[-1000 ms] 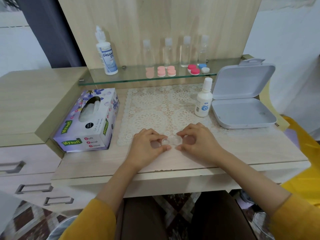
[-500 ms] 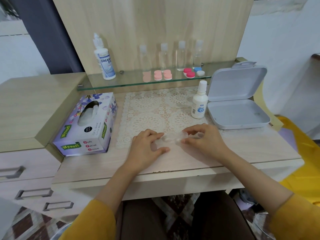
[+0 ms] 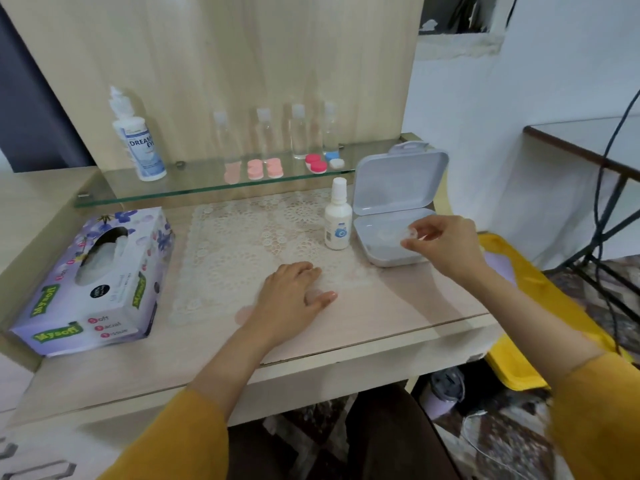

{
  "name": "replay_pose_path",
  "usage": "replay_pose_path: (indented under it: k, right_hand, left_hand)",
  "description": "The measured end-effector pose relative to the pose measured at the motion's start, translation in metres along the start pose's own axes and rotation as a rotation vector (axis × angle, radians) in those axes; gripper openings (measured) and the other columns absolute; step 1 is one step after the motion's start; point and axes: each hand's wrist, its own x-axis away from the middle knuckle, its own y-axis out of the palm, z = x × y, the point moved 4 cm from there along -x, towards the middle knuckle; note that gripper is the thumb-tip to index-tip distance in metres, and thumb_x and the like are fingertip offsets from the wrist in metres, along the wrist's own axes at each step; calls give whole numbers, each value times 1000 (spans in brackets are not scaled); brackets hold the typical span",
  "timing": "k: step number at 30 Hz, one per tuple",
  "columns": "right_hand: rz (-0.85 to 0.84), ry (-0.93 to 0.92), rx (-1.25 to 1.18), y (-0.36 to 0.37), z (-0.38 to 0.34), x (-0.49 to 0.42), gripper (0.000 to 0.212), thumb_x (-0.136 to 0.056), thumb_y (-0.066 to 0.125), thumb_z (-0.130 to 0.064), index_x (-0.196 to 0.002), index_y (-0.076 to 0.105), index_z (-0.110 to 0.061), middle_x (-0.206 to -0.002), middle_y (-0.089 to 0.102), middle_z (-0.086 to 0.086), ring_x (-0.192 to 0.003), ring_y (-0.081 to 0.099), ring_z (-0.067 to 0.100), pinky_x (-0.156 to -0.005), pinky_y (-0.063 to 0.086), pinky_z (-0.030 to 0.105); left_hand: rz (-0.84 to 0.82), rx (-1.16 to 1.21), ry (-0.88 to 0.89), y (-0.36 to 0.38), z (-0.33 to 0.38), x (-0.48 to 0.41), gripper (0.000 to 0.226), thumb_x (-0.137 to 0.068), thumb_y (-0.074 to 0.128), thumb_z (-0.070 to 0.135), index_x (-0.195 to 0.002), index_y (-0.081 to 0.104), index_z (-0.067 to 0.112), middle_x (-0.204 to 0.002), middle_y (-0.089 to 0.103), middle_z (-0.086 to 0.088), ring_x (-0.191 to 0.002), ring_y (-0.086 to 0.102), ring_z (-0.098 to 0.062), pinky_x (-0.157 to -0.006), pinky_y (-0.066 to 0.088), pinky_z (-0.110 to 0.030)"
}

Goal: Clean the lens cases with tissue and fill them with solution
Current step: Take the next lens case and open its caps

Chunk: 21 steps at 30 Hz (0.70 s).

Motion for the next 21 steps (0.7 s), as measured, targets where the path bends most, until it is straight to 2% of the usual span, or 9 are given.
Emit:
replay_pose_path:
  k: [2,4,7,10,13,16,21]
  right_hand:
    - [26,-22,68,-6,6,-7,17,-69,76,-14,-85,70,-9,-74,65,-2,-61,53,4,-72,43,22]
    - [35,-62,153,-8,9,-13,19,-71,74,-15,-90,70,-12,-80,67,-3,-70,54,9,-77,43,25]
    - [28,-138,260,-4,8,-17,23,-74,71,-16,-97,69,-13,-90,68,-2,-82,57,18,-73,38,25]
    - [50,-244,360,4,6,-19,28,-74,68,-7,-101,68,-11,-94,68,3,-87,56,26,-68,33,25]
    - [122,-439,469,9,-1,-19,32,-61,72,4,-91,70,-6,-80,68,10,-73,57,35,-62,38,32]
    - [215,-594,545,12,-2,-17,40,-44,77,9,-80,70,-7,-66,65,8,-56,56,31,-54,43,31]
    - [232,-654,562,13,-2,-14,42,-44,77,11,-81,69,-7,-67,64,7,-56,55,31,-55,42,31]
  left_hand:
    - [13,-13,2,6,0,1,88,-72,18,75,-138,40,21,-145,34,5,-132,26,-14,-109,15,-26]
    - [27,6,-5,7,-3,1,96,-64,8,74,-138,40,22,-146,34,7,-133,25,-13,-109,14,-25]
    - [34,16,-6,8,-4,1,96,-64,7,74,-138,41,23,-146,33,8,-133,25,-12,-109,13,-25]
    - [42,31,-9,8,-5,1,95,-65,8,74,-137,41,23,-146,34,8,-133,25,-12,-109,14,-25]
    - [41,48,-15,8,-6,1,94,-65,9,74,-137,41,23,-146,34,9,-133,25,-11,-109,13,-25]
    - [46,54,-15,9,-5,1,94,-65,9,74,-137,41,23,-146,34,10,-132,25,-10,-109,13,-24]
    - [54,52,-11,10,-6,1,94,-65,10,74,-137,43,22,-145,35,9,-132,26,-10,-109,12,-23]
